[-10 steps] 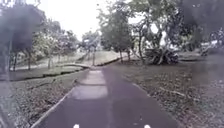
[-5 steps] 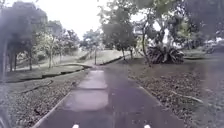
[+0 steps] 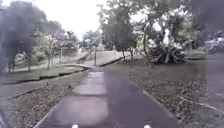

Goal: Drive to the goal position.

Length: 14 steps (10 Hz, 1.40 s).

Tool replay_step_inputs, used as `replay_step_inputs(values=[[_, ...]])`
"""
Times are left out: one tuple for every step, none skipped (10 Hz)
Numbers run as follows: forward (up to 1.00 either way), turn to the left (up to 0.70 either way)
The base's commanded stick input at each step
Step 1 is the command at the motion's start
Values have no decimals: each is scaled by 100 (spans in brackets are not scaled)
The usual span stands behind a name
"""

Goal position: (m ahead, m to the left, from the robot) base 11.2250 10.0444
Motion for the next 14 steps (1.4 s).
replay_step_inputs(values=[[70,0],[70,0],[70,0],[70,0],[70,2],[70,10],[70,26],[70,35],[70,35],[70,35],[70,35],[70,26],[70,5],[70,0]])
